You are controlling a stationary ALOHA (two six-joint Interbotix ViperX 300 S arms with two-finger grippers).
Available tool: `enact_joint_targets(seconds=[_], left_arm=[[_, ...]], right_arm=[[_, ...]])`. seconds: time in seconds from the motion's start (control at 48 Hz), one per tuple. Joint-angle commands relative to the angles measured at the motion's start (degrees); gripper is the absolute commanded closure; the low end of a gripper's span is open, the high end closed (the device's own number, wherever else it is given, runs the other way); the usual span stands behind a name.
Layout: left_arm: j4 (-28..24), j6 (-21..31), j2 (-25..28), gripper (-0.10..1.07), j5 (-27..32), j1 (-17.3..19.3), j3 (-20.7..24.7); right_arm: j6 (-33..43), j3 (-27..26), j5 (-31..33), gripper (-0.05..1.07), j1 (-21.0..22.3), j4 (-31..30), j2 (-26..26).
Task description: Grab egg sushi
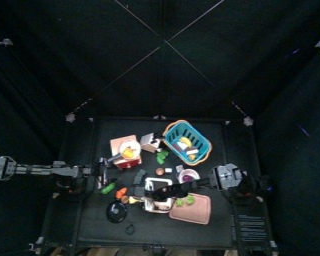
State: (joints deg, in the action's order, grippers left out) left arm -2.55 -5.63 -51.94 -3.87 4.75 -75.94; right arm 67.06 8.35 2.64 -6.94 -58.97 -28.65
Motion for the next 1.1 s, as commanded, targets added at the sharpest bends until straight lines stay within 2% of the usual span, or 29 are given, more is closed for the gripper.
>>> enact_joint_targets(seconds=[0.0, 0.208, 1.083], left_arm=[[0.00, 0.09, 0.09, 0.12, -0.26, 0.18, 0.53], [-0.09, 0.09, 0.09, 0.12, -0.26, 0.18, 0.53], [-0.09, 0.09, 0.09, 0.12, -0.70, 0.18, 0.53]], right_arm=[[0.00, -1.41, -0.18, 0.34, 0.26, 0.09, 1.41], [0.00, -1.49, -0.18, 0.40, 0.26, 0.18, 1.23], [0.00, -1.76, -0.09, 0.40, 0.26, -0.44, 7.82]])
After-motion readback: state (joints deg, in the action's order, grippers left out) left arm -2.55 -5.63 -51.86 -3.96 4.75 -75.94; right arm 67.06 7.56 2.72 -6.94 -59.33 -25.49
